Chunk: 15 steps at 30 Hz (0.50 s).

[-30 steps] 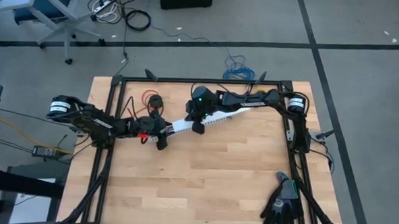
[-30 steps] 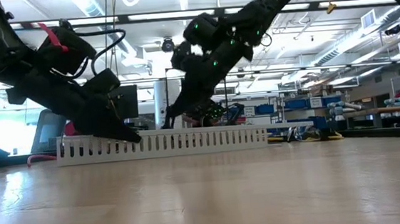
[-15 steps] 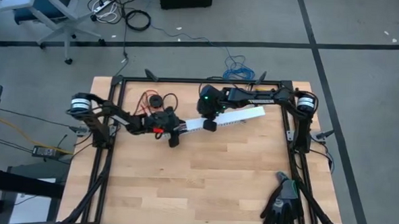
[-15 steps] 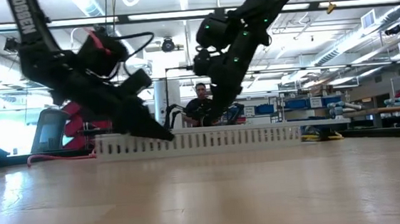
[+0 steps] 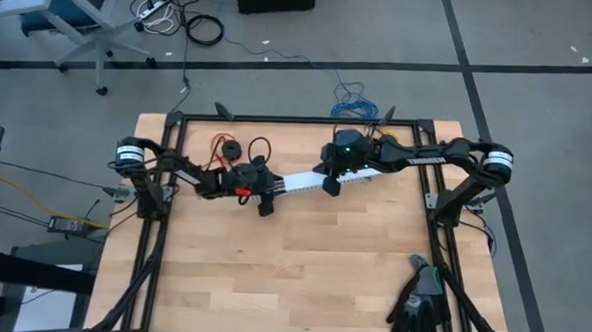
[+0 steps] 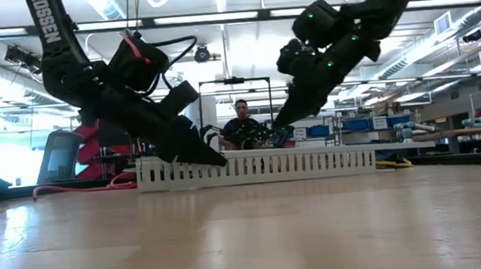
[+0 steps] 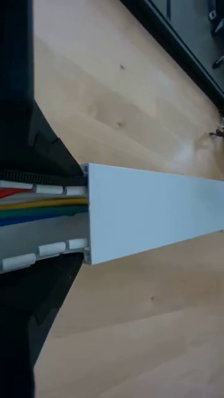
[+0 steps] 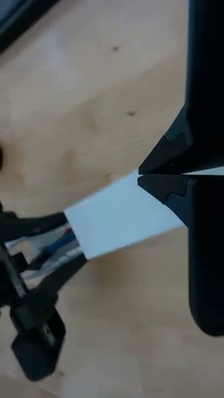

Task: Ziptie cables
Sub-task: Close the white cable duct

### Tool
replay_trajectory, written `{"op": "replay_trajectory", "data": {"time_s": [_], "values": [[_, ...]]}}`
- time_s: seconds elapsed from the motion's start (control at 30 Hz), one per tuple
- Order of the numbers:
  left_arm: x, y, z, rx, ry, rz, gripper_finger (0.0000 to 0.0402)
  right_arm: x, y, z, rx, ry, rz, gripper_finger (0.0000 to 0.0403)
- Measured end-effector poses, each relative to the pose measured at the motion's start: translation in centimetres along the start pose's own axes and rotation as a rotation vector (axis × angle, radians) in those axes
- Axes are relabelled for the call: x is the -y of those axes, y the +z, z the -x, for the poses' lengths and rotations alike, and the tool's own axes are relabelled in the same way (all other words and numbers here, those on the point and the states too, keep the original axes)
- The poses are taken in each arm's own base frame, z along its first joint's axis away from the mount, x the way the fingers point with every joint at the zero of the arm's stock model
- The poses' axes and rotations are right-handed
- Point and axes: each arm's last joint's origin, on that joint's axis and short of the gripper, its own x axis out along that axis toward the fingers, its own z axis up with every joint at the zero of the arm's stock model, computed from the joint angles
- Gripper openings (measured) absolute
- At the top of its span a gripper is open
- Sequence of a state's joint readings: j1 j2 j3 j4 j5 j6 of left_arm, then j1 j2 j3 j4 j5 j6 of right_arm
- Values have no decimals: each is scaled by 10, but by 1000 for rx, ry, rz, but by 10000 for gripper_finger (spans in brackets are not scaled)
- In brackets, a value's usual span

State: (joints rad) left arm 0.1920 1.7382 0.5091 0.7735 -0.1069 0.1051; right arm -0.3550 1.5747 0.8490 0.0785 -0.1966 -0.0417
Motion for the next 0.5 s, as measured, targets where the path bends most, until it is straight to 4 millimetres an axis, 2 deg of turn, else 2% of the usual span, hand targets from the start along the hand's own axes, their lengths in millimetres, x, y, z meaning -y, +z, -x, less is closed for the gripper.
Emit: {"op": "replay_trajectory", "data": {"time_s": [0.17, 0.3, 0.5], "values": [[0, 6, -3, 15, 0, 9, 211, -1, -10, 1, -11, 16, -18, 0], [0, 11, -6, 9, -14, 11, 241, -1, -9, 0, -2, 17, -15, 0], [1, 8, -9, -79, -23, 21, 286, -1, -6, 0, 30, 16, -7, 0]]}}
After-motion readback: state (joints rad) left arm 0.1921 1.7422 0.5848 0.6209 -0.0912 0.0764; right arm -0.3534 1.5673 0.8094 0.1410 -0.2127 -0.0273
